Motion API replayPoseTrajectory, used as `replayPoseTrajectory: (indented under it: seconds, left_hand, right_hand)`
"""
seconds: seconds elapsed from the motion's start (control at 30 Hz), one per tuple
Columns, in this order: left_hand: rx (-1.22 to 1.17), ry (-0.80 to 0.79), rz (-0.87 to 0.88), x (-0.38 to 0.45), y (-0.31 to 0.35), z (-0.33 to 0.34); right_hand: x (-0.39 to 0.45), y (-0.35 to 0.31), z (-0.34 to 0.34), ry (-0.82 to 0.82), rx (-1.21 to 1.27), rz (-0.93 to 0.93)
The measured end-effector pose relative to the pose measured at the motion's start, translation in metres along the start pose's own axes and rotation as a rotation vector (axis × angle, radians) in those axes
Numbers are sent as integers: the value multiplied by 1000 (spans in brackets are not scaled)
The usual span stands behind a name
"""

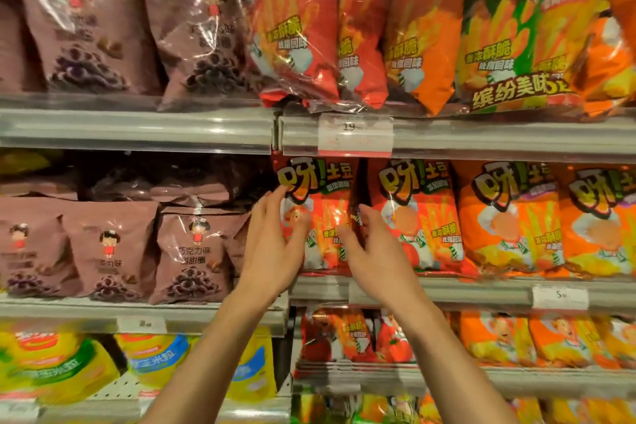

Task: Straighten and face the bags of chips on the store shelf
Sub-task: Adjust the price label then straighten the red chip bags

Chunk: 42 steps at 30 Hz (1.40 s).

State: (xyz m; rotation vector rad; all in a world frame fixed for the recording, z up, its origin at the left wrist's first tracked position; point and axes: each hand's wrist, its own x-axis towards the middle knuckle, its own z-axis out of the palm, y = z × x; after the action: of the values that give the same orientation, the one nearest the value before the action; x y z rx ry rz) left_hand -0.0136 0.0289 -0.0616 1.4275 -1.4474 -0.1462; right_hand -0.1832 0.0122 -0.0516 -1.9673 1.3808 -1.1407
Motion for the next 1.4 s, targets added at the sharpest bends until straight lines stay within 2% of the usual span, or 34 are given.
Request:
replayPoseTrajectory:
  seconds: [0.13,0.2,0.33,0.43,0.57,0.63,0.8,0.9,1.27,1.33,1.4]
  left_hand:
    - [14,-46,-43,15,-9,5]
    - [10,-50,-33,18,-10,4]
    - [-88,43,-23,22,-5,-3]
    - [-105,67,-23,20,-1,3]
    - [-152,-25,-49,15,-3,22]
    - [-209,-14,-65,15,-7,25]
    - [-393,-107,-257,33,-12,21]
    - [-367,-143,-280,40,-13,24]
    - [-170,-33,-213,35,-7,25]
    - [-143,-1,-162,28,-4,20]
    - [-49,59,-18,14,-4,14]
  right_hand:
    - [12,-5,15,-83,63,96]
    - [14,-5,20,-38,92,87]
    - [16,-10,23,47,79,18]
    - [20,-8,17,58,93,31]
    - [19,2,11,16,85,106]
    - [23,0,10,-30,78,133]
    - [45,-18,13,-96,163,219]
    - [49,-19,20,-95,167,226]
    - [44,-3,29,40,118,83]
    - [35,-2,21,51,101,-6]
    - [21,3,8,111,-10,-157]
